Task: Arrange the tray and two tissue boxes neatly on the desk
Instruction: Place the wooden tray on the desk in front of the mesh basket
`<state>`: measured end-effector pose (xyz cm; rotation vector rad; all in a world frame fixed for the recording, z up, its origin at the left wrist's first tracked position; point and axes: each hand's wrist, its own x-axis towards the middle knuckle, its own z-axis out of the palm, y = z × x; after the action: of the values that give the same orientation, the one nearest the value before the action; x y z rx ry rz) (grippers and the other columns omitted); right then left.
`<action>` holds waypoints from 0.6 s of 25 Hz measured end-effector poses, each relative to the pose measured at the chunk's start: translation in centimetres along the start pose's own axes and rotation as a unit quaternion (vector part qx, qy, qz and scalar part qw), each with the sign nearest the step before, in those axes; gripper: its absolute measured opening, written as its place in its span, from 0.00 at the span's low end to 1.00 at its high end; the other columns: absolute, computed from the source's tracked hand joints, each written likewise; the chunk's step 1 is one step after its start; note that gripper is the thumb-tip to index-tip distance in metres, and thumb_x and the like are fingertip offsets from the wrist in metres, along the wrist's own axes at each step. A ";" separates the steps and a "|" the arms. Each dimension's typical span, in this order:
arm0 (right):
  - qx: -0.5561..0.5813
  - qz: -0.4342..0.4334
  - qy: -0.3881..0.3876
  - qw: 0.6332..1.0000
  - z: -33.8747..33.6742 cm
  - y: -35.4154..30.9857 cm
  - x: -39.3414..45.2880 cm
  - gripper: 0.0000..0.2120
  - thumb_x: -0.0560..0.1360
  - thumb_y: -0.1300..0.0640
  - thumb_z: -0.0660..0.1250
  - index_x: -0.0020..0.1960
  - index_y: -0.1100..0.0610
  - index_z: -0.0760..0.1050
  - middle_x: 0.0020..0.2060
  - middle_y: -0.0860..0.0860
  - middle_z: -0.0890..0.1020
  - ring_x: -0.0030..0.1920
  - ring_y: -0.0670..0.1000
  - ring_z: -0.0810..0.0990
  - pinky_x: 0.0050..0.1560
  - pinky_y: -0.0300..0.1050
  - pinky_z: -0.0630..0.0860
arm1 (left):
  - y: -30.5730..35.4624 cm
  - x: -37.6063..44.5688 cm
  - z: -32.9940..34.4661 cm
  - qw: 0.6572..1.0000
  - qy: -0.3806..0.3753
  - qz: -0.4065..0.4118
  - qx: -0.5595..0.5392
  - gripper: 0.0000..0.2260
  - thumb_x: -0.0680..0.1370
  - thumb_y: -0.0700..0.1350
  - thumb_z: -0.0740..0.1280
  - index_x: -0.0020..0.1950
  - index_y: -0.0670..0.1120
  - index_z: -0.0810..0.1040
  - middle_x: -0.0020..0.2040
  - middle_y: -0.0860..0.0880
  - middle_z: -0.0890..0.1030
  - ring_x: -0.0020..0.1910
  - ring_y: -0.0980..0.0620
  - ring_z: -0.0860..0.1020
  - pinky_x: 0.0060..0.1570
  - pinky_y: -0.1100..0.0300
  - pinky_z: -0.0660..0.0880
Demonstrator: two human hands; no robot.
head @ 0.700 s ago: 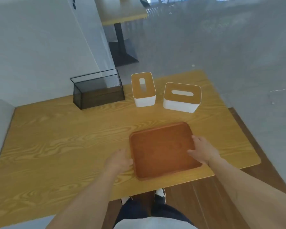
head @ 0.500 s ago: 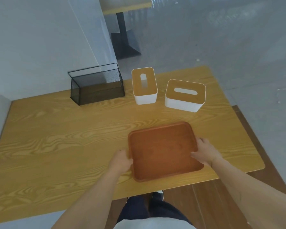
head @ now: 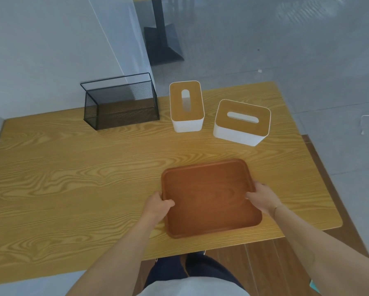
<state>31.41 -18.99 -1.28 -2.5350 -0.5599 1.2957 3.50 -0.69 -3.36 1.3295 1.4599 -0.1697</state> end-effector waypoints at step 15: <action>0.289 0.021 -0.139 0.947 0.3 -8.5 -1.7 0.33 0.75 0.27 0.51 0.67 0.47 0.73 0.62 0.49 0.77 0.61 0.61 0.77 0.62 0.66 0.75 | 0.3 -2.0 -11.5 0.977 0.025 -0.047 -0.205 0.27 0.80 0.66 0.54 0.58 0.47 0.80 0.50 0.45 0.82 0.48 0.46 0.79 0.44 0.53 0.74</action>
<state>28.36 -12.13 3.01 -1.9084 -0.1357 1.5655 -3.56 6.25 2.81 0.9362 1.5037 0.1010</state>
